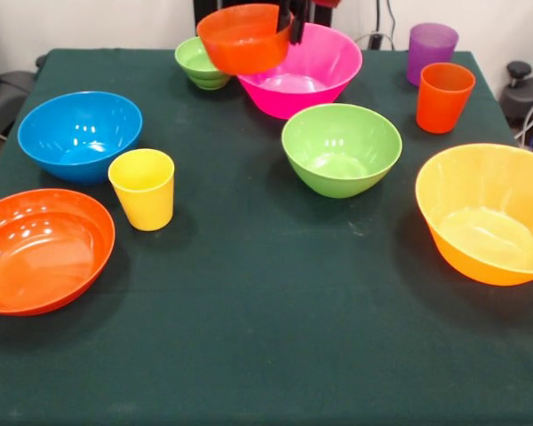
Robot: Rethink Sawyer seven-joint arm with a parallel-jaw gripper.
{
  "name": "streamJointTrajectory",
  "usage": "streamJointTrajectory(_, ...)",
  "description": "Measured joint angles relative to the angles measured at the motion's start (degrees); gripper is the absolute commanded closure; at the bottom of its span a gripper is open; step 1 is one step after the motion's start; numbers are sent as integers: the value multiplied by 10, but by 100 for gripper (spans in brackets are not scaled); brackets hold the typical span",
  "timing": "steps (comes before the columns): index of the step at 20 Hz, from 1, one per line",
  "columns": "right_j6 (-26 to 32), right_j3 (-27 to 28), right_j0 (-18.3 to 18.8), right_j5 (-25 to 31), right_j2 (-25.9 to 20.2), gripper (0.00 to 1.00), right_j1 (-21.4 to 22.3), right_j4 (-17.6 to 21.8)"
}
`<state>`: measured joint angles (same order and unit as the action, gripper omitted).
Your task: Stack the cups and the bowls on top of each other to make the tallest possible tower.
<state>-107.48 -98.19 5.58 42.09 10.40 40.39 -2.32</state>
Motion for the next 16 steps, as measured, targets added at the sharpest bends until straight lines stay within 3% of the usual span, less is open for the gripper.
streamJointTrajectory(16, -41, 229, -12, 101, 8, 100, -122, -15)
